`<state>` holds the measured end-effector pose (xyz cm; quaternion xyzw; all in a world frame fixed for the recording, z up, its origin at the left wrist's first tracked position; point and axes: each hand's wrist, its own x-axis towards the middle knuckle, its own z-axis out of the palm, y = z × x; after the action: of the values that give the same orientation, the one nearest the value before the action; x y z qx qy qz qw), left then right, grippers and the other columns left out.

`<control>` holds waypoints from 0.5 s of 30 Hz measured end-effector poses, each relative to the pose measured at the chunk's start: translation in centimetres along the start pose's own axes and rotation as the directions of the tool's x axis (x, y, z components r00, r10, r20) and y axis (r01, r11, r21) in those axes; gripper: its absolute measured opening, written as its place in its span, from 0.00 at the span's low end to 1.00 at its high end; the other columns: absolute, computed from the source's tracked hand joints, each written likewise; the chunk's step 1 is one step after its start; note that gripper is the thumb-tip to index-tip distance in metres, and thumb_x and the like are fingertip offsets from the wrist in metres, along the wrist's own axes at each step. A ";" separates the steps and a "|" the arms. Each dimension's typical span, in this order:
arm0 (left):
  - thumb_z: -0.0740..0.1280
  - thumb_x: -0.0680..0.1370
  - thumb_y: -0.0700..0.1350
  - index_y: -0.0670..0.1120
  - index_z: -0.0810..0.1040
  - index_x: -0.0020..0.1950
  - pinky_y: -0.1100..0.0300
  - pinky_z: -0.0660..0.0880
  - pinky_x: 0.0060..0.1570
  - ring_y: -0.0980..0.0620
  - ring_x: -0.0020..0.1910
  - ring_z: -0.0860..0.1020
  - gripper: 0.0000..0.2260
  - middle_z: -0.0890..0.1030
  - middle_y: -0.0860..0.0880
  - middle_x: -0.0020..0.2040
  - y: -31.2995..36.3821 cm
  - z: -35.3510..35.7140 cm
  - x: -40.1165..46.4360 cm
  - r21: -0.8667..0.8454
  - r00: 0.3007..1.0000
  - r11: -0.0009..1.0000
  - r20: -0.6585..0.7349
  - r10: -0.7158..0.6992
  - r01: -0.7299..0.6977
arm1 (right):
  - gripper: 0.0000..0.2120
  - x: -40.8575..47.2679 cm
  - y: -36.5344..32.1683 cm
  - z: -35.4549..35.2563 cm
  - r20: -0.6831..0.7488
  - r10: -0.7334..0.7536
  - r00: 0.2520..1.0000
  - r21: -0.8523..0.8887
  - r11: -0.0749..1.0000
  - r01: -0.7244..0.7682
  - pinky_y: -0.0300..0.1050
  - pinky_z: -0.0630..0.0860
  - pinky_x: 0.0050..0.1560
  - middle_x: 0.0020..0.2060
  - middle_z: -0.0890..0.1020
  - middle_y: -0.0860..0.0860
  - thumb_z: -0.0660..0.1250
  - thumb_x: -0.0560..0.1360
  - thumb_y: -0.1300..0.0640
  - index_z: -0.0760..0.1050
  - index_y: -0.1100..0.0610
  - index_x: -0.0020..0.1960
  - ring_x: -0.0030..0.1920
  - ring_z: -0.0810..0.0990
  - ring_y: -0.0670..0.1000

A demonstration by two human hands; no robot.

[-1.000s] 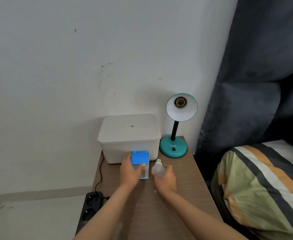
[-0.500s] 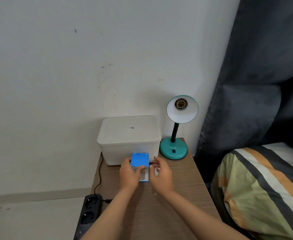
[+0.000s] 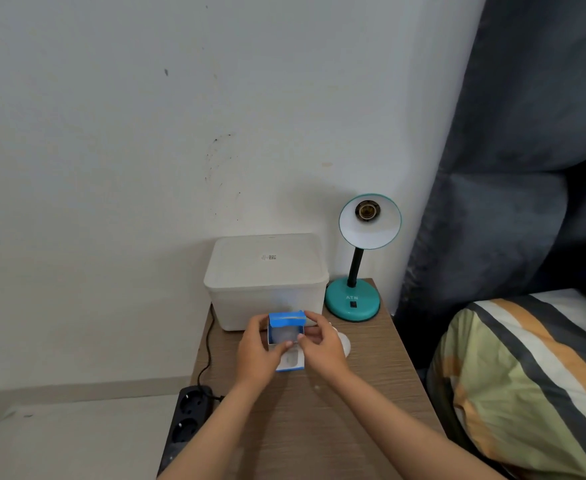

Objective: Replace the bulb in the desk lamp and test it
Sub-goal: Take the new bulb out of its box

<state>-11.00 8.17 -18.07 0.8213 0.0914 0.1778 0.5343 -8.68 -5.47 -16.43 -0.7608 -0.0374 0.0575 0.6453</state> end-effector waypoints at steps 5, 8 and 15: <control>0.77 0.64 0.52 0.56 0.64 0.69 0.54 0.76 0.59 0.56 0.62 0.72 0.37 0.72 0.57 0.64 0.3 -1.4 -0.6 0.007 0.985 1.000 0.169 -0.011 0.010 | 0.26 0.1 0.1 -0.1 0.056 -0.020 0.998 -0.063 0.998 0.024 0.35 0.77 0.46 0.48 0.75 0.54 0.63 0.74 0.65 0.66 0.47 0.68 0.48 0.77 0.49; 0.77 0.65 0.50 0.57 0.60 0.72 0.58 0.74 0.60 0.57 0.65 0.69 0.40 0.69 0.56 0.68 0.4 -2.1 -0.6 0.005 0.965 1.000 0.264 -0.002 0.001 | 0.25 0.0 0.3 0.0 0.073 -0.011 0.997 -0.118 0.993 0.020 0.39 0.77 0.52 0.56 0.74 0.57 0.64 0.75 0.63 0.66 0.48 0.69 0.52 0.76 0.49; 0.77 0.65 0.45 0.53 0.58 0.73 0.71 0.75 0.44 0.57 0.62 0.71 0.42 0.67 0.50 0.70 0.4 -2.9 0.2 -0.025 0.932 0.998 0.359 -0.045 0.057 | 0.21 0.3 -0.6 -0.3 0.037 -0.225 0.974 -0.396 0.891 0.221 0.37 0.74 0.52 0.53 0.78 0.50 0.70 0.71 0.56 0.71 0.54 0.63 0.52 0.76 0.45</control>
<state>-11.92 10.53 -16.56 0.8279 0.0107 0.0128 0.5607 -8.31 -5.58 -15.76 -0.8668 -0.1322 -0.0295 0.4799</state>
